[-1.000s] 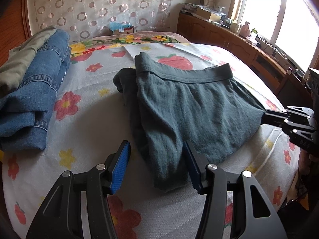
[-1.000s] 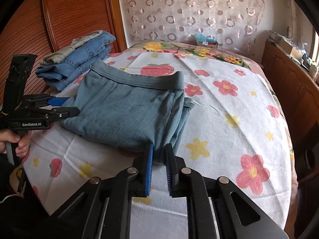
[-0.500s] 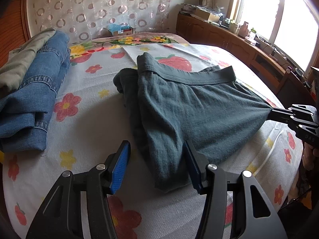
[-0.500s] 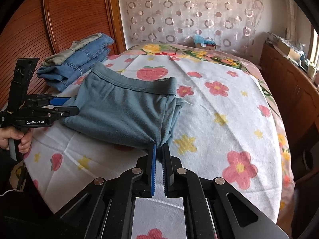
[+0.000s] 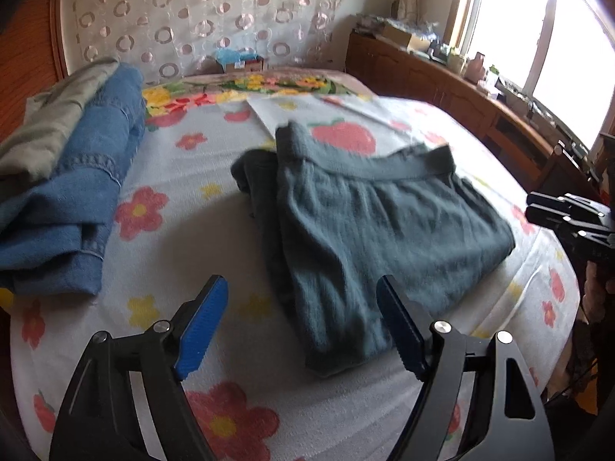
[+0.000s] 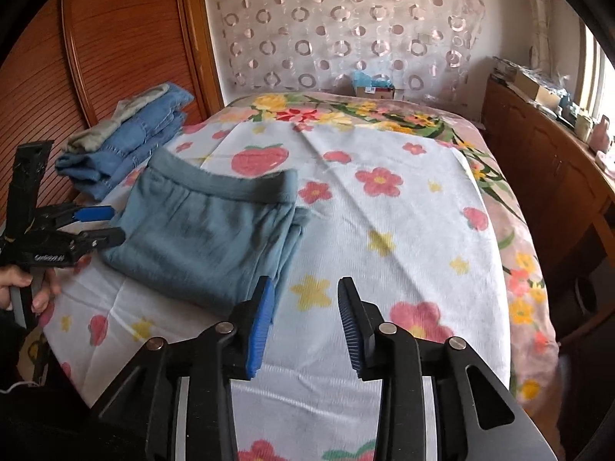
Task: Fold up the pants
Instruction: 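Move both open grippers to the folded edge of the shorts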
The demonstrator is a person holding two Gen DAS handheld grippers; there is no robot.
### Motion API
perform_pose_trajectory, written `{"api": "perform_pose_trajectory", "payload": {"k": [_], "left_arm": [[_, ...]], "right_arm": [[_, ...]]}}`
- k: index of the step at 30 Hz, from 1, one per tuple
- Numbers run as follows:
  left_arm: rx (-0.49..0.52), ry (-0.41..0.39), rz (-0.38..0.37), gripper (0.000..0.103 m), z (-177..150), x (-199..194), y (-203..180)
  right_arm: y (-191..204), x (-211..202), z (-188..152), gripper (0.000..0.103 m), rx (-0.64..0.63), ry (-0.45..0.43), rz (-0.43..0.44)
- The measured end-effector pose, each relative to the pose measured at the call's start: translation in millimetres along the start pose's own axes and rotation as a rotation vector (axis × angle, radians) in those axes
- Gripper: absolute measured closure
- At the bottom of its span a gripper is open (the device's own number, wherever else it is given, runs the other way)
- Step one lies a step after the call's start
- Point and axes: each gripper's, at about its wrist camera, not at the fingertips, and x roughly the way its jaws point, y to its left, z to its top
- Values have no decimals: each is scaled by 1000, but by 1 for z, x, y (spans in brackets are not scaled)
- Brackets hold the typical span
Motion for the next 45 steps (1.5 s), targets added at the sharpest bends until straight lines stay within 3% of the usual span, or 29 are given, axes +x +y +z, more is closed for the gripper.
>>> {"api": "perform_pose_trajectory", "payload": {"k": [7,25,36,45], "left_arm": [[23,-18,48,21,17,3,-1],[24,13,82,21,48,34,2],[-4,75,71,21,45,58,9],[4,34,59,17,40,56,10]], "right_arm": [[4,17,14,57,-3,-5,46],[-6,67,35,57,34,74,60],[-7,79,41,57,50,99,58],[-1,86,45,57,42,111,66]]}}
